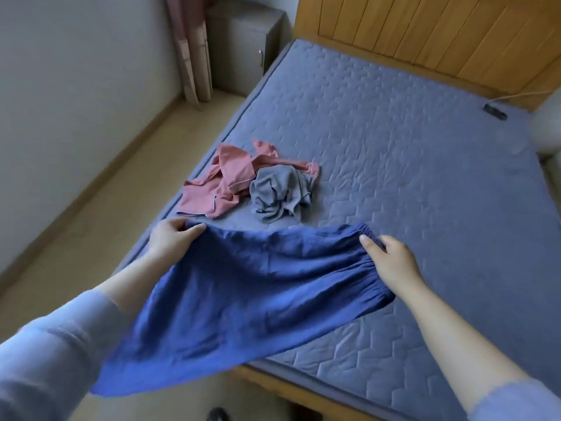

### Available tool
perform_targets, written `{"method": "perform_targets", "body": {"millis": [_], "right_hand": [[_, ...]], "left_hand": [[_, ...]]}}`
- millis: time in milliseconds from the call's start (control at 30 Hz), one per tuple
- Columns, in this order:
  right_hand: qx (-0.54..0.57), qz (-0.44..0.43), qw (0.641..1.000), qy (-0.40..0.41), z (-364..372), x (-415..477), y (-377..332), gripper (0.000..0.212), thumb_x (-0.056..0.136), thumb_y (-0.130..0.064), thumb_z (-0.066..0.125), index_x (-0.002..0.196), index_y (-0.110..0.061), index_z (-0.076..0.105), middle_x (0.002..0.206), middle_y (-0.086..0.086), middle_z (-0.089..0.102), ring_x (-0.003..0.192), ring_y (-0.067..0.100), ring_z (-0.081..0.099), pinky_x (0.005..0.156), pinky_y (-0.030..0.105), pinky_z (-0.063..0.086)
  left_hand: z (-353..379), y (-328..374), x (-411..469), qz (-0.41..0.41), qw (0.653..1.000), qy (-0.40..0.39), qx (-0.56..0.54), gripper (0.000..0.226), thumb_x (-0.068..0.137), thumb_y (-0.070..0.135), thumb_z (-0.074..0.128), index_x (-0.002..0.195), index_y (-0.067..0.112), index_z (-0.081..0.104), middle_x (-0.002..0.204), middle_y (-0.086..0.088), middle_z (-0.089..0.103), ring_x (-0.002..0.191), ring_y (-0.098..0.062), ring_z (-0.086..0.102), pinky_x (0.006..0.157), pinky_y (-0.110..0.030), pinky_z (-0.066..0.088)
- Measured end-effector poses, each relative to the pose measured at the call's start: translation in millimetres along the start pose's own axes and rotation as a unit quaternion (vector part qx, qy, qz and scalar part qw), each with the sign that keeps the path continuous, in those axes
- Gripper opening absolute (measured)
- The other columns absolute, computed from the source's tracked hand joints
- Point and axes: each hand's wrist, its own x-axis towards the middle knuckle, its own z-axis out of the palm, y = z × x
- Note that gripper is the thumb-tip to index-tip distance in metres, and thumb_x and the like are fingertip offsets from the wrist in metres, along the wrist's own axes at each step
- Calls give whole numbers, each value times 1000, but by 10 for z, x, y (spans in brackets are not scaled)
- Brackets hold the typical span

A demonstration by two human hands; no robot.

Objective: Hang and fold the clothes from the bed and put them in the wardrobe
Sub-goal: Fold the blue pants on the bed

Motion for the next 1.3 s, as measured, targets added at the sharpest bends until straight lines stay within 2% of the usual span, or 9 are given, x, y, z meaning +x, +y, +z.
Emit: {"method": "perform_targets", "body": {"millis": [133, 300, 567, 767, 900, 967, 1067, 1167, 1300], "right_hand": [[-23, 99, 995, 23, 171, 260, 1384, 49, 95, -40, 56, 63, -10, 36, 56, 3, 43, 54, 19, 38, 52, 33, 29], [-40, 208, 977, 33, 263, 400, 2912, 49, 95, -35, 58, 59, -15, 30, 53, 1, 39, 54, 22, 36, 53, 37, 28], [-7, 328, 942, 72, 29, 617, 4351, 42, 98, -35, 52, 67, -11, 37, 62, 7, 46, 64, 30, 46, 61, 40, 35], [-2, 365, 925, 104, -204, 857, 4904, 38, 98, -33, 52, 71, -9, 41, 72, 15, 53, 74, 36, 53, 64, 40, 35], [-19, 374, 920, 117, -270, 1002, 5203, 36, 98, -30, 54, 74, -5, 47, 78, 22, 58, 78, 40, 55, 66, 40, 35], [-40, 389, 914, 105, -215, 1078, 5257, 31, 98, -30, 54, 83, -3, 51, 90, 27, 63, 87, 43, 58, 69, 41, 38], [-108, 408, 902, 91, -42, 1154, 5151, 32, 94, -24, 59, 114, 0, 55, 116, 28, 59, 109, 43, 54, 85, 45, 42], [-145, 348, 914, 146, 182, 1174, 4803, 52, 88, -17, 65, 133, 1, 47, 131, 26, 50, 120, 43, 48, 98, 47, 39], [-123, 246, 948, 158, 611, 1145, 4078, 57, 84, -9, 67, 137, 0, 46, 142, 23, 43, 132, 37, 40, 109, 43, 31]], "left_hand": [[1439, -213, 285, -14, 995, -70, 69, 20, 86, 29, 69, 76, 12, 69, 64, -4, 61, 66, -18, 52, 56, -29, 38], [3192, -281, 406, -20, 985, -128, 110, 16, 88, 26, 68, 74, 18, 66, 64, 4, 58, 60, -8, 48, 50, -15, 32], [4987, 178, 450, 55, 973, -166, 150, 14, 88, 20, 66, 79, 10, 69, 76, -2, 60, 76, -19, 52, 64, -29, 31], [5818, 487, 490, 83, 959, -196, 187, 15, 89, 20, 65, 77, 11, 66, 78, -5, 61, 76, -19, 50, 61, -28, 27], [6195, 522, 521, 91, 953, -208, 202, 16, 89, 23, 64, 86, 8, 70, 87, -7, 66, 85, -24, 57, 69, -31, 40], [6297, 481, 534, 95, 948, -219, 212, 17, 89, 24, 65, 86, 7, 69, 86, -7, 65, 88, -28, 59, 71, -33, 42], [6291, 392, 558, 82, 949, -224, 209, 21, 85, 30, 70, 91, 10, 66, 88, -1, 62, 89, -23, 58, 71, -29, 39], [6063, 302, 636, 77, 957, -208, 189, 38, 83, 34, 73, 111, 12, 61, 102, 0, 62, 91, -18, 59, 77, -28, 43], [5438, 113, 759, 55, 958, -216, 181, 40, 83, 30, 72, 116, 10, 61, 101, -2, 65, 90, -19, 61, 79, -28, 44]]}}
